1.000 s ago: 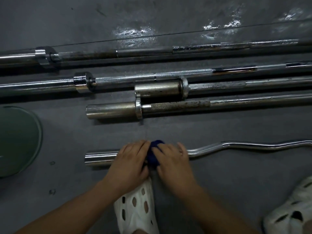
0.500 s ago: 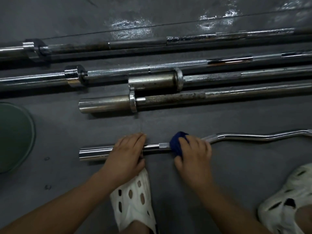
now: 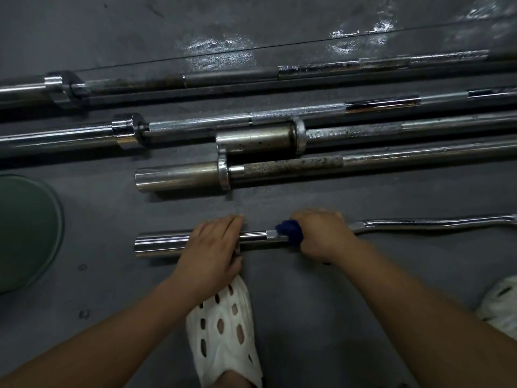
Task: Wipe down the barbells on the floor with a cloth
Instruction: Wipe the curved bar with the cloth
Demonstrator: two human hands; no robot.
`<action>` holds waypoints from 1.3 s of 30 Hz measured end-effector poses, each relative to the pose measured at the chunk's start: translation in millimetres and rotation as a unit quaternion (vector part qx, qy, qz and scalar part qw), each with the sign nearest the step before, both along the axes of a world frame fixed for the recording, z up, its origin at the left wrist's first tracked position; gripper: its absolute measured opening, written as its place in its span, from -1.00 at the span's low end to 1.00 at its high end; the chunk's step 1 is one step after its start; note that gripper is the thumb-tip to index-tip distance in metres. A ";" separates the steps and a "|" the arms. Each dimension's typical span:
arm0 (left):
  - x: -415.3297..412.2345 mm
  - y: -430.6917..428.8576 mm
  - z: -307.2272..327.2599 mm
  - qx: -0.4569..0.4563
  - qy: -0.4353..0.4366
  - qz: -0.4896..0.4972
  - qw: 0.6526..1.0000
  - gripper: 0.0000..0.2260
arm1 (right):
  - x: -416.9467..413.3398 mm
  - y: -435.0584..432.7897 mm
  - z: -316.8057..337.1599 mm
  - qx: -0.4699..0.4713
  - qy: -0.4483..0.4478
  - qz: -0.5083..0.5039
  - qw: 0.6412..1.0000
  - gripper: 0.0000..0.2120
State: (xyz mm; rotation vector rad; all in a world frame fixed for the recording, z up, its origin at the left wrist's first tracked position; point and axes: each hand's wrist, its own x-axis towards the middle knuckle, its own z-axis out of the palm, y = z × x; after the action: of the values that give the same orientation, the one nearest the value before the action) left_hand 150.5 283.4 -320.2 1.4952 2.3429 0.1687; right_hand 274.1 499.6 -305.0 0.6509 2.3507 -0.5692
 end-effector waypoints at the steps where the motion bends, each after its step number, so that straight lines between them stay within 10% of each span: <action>1: 0.1 0.2 -0.8 -0.001 -0.002 -0.002 1.000 -0.28 | 1.2 -6.0 0.3 0.030 0.006 0.014 0.999 -0.67; 5: 6.8 -1.4 -3.4 -0.026 -0.003 -0.007 1.000 -0.24 | 15.5 -59.9 -11.1 0.160 0.107 0.010 0.981 -0.56; 9: 4.2 -2.2 -5.8 -0.022 -0.013 -0.008 1.000 -0.26 | 3.9 -107.0 -18.5 0.078 0.224 0.042 0.971 -0.48; 16: 6.4 -1.7 -4.7 -0.009 0.004 -0.008 1.000 -0.23 | 56.2 -53.7 -17.7 0.157 0.141 -0.136 0.968 -0.26; 20: 10.2 1.2 -3.9 -0.004 0.007 -0.016 1.000 -0.30 | 60.1 -77.7 -25.1 0.152 0.236 0.006 0.960 -0.30; 25: 20.2 5.2 1.5 -0.006 0.015 -0.035 0.999 -0.37 | 74.1 -42.3 -23.5 0.209 0.170 -0.253 0.929 -0.34; 29: 34.1 9.4 2.4 -0.042 0.004 -0.045 0.998 -0.36 | 54.0 -86.1 -26.4 0.140 0.247 -0.030 0.958 -0.33; 34: 31.6 6.7 4.5 -0.050 0.020 -0.041 0.998 -0.38 | 73.4 -43.1 -18.9 0.187 0.154 -0.220 0.945 -0.39; 39: 45.6 20.5 8.8 -0.026 0.018 -0.060 0.998 -0.40 | 62.6 -58.0 -13.0 0.121 0.237 0.009 0.964 -0.37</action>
State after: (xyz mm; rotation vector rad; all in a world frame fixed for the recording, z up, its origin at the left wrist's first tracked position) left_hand 196.1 303.9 -311.5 1.6191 2.2587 0.0497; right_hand 336.7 441.5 -318.1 0.6557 2.9056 -0.4700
